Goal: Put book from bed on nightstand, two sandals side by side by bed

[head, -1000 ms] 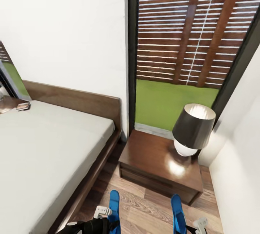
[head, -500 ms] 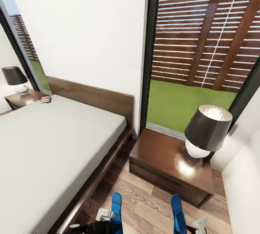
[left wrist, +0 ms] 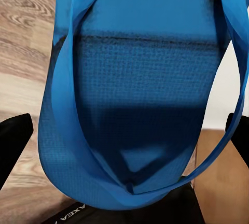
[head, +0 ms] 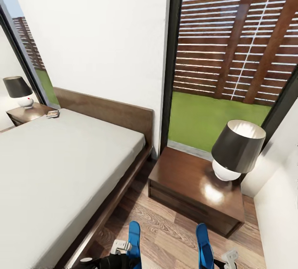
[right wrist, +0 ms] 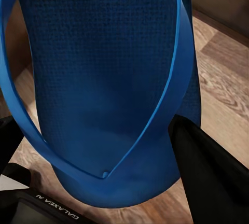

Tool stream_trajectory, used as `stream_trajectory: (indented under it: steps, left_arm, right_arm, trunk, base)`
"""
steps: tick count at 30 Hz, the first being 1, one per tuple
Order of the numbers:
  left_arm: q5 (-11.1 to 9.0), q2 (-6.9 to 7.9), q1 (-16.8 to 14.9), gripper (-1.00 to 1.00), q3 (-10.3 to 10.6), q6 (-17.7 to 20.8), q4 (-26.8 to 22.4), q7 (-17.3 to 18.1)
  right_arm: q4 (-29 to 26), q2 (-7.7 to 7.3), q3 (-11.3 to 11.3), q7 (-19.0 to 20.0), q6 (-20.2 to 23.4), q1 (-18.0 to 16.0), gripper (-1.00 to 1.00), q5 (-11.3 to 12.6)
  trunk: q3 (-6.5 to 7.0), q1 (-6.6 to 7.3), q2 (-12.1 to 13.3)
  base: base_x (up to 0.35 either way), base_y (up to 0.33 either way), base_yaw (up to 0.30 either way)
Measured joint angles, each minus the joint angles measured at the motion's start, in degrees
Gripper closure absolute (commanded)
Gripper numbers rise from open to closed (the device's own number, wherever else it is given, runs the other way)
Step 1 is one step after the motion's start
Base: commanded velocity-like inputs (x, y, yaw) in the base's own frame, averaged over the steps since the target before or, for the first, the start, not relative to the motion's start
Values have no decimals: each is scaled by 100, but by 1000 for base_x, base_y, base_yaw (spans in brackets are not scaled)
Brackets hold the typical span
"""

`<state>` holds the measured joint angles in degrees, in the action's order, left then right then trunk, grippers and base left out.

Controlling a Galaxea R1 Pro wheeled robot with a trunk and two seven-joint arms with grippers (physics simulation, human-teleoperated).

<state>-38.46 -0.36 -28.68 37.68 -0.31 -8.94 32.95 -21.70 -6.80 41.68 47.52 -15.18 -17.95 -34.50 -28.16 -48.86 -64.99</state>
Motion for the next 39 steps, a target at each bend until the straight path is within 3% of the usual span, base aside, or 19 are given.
stream_trajectory:
  steps: [15,39]
  left_arm:
    - [-1,0,0,100,1,0,-1,-1]
    - [-5,1,1,100,4,0,-2,3]
  right_arm:
    - [0,0,-3,6,0,0,100,-1]
    - [2,0,1,10,0,-1,100,-2]
  trunk:
    - [0,1,0]
    - [0,1,0]
  base:
    - [-41,-102,17]
    - [0,-1,267]
